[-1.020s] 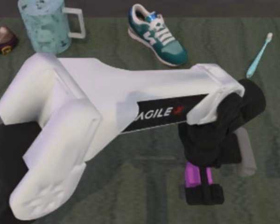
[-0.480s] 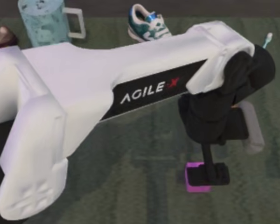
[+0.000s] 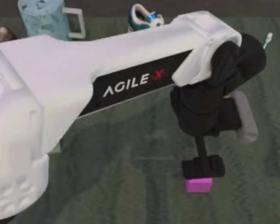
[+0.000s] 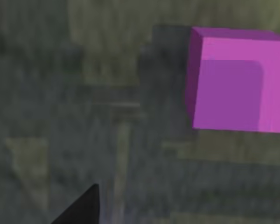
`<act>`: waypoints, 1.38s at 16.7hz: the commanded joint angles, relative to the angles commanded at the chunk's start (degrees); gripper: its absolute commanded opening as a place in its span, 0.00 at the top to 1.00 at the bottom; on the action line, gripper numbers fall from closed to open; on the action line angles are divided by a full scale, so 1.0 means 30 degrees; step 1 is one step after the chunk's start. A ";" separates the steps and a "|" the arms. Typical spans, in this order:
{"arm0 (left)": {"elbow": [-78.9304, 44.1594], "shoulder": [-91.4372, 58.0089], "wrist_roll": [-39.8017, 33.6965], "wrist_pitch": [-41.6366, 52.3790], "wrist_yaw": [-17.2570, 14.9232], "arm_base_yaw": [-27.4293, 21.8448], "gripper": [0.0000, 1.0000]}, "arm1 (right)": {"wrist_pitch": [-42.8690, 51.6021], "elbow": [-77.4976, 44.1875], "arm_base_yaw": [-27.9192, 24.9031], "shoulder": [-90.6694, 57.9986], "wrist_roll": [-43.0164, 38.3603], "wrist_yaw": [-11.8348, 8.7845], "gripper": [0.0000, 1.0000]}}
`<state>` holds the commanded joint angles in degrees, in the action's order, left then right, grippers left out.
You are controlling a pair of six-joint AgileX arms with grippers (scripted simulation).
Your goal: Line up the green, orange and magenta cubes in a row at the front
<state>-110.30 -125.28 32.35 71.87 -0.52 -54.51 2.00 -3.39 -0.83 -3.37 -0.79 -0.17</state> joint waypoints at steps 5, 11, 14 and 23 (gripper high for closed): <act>0.5194 0.5793 -0.1630 -0.3252 0.0210 0.2946 0.00 | 0.3392 -0.5243 -0.1086 -0.5640 -0.1033 -0.0050 0.00; 1.5771 1.7934 -0.4771 -0.9458 0.0422 0.8438 0.00 | 1.0154 -1.4478 -0.2886 -1.7053 -0.2677 0.0102 0.00; 2.1680 2.4496 -0.6361 -1.2866 0.0474 1.1248 0.00 | 1.3921 -1.9588 -0.3861 -2.3416 -0.3533 0.0207 0.00; 3.4414 3.8630 -0.9938 -2.1716 0.0295 1.7328 0.00 | 2.2059 -3.2414 -0.6233 -3.8320 -0.5636 0.0223 0.00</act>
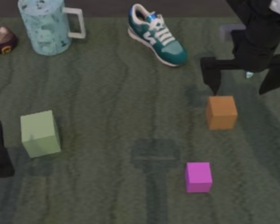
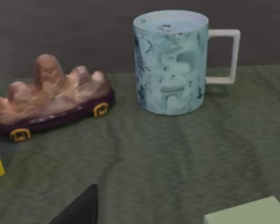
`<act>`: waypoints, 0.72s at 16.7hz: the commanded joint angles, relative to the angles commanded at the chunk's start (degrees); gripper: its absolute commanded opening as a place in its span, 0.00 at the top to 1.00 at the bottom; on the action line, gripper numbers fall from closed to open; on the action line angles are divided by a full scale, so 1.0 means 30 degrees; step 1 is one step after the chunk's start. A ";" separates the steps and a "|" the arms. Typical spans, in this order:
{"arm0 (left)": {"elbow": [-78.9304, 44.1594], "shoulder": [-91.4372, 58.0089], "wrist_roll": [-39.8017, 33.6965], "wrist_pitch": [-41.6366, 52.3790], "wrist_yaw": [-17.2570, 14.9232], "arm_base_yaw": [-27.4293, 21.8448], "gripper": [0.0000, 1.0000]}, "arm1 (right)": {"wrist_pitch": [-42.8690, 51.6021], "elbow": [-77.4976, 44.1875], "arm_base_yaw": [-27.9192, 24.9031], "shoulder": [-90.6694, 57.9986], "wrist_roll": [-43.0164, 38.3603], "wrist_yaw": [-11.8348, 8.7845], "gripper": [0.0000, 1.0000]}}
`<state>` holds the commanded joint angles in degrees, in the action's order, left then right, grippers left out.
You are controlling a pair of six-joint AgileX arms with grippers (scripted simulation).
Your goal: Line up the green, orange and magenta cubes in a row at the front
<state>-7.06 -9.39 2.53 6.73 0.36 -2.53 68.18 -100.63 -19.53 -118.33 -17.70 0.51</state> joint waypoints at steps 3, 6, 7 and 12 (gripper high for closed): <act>0.1868 0.2456 -0.0661 -0.1745 -0.0091 0.0972 0.00 | 0.1060 -0.2190 -0.0415 -0.2263 -0.0376 -0.0075 0.00; 0.2354 0.3130 -0.0844 -0.2242 -0.0121 0.1224 0.00 | 0.1324 -0.2816 -0.0537 -0.2865 -0.0486 -0.0106 0.00; 0.2354 0.3130 -0.0844 -0.2242 -0.0121 0.1224 0.00 | 0.1324 -0.2816 -0.0537 -0.2865 -0.0486 -0.0106 0.00; 0.2354 0.3130 -0.0844 -0.2242 -0.0121 0.1224 0.00 | 0.0994 -0.2528 -0.0470 -0.2946 -0.0451 -0.0106 0.00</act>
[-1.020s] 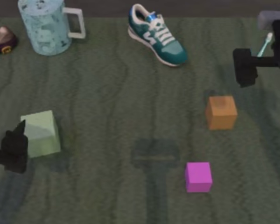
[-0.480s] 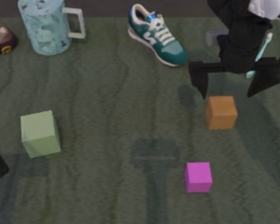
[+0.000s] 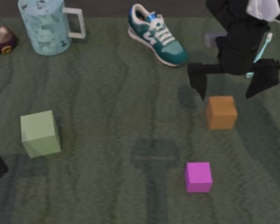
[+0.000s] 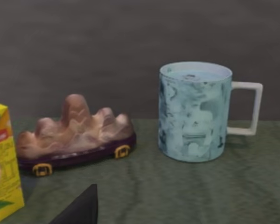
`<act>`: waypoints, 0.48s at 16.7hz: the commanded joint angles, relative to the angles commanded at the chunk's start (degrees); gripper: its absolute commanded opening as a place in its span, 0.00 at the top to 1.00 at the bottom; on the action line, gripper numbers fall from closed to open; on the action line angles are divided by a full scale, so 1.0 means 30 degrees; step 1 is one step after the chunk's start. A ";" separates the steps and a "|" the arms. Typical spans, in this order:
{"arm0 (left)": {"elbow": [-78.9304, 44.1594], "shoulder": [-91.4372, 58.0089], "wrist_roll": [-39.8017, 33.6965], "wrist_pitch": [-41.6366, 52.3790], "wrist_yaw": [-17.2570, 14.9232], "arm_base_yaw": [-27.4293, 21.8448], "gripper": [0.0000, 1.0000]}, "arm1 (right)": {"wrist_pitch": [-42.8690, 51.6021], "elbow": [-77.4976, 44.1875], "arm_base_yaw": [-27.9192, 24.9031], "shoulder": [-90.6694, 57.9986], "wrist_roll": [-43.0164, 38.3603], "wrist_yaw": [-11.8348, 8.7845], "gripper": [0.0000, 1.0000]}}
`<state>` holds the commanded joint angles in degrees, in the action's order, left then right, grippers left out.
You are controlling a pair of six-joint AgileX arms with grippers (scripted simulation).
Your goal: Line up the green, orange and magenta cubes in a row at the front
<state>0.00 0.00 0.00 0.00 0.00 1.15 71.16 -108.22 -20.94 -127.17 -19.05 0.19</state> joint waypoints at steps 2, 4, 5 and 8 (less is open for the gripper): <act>0.0000 0.0000 0.0000 0.0000 0.0000 0.0000 0.00 | -0.1081 0.0821 -0.0032 -0.0282 0.0004 0.0003 0.00; 0.0000 0.0000 0.0000 0.0000 0.0000 0.0000 0.00 | -0.2742 0.1921 -0.0049 -0.0713 -0.0028 0.0007 0.00; 0.0000 0.0000 0.0000 0.0000 0.0000 0.0000 0.00 | -0.3611 0.2497 -0.0059 -0.0935 -0.0043 0.0009 0.00; 0.0000 0.0000 0.0000 0.0000 0.0000 0.0000 0.00 | -0.5356 0.3794 -0.0093 -0.1474 -0.0080 0.0015 0.00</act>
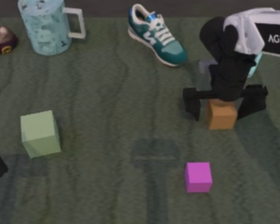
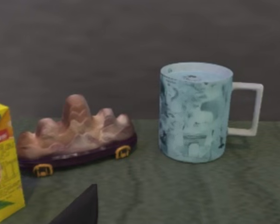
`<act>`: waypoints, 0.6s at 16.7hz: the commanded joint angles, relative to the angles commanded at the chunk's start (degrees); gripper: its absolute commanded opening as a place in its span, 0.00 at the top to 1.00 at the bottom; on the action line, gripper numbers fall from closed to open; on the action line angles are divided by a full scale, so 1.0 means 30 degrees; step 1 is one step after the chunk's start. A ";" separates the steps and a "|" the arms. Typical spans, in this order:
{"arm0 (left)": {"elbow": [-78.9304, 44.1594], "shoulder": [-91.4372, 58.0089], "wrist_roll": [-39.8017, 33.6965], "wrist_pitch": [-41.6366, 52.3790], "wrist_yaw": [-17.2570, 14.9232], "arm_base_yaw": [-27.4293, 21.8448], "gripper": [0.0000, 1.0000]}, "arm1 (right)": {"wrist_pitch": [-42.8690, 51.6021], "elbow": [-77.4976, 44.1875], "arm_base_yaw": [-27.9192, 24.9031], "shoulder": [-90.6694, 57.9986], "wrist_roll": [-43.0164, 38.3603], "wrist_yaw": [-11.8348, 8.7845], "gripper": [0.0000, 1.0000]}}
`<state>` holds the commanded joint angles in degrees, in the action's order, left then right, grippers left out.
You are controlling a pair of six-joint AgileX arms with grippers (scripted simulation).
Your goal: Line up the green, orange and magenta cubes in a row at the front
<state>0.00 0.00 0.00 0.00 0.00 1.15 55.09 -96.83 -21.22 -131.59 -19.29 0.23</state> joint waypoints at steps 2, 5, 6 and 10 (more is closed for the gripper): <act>0.0000 0.0000 0.0000 0.0000 0.0000 0.0000 0.00 | -0.0196 0.0169 -0.0006 -0.0076 -0.0006 0.0001 0.00; 0.0000 0.0000 0.0000 0.0000 0.0000 0.0000 0.00 | -0.0196 0.0169 -0.0006 -0.0076 -0.0006 0.0001 0.08; 0.0000 0.0000 0.0000 0.0000 0.0000 0.0000 0.00 | -0.0196 0.0169 -0.0006 -0.0076 -0.0006 0.0001 0.15; 0.0000 0.0000 0.0000 0.0000 0.0000 0.0000 0.00 | -0.0196 0.0169 -0.0006 -0.0076 -0.0006 0.0001 0.45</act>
<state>0.00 0.00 0.00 0.00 0.00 1.15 54.50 -96.33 -21.24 -131.82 -19.31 0.24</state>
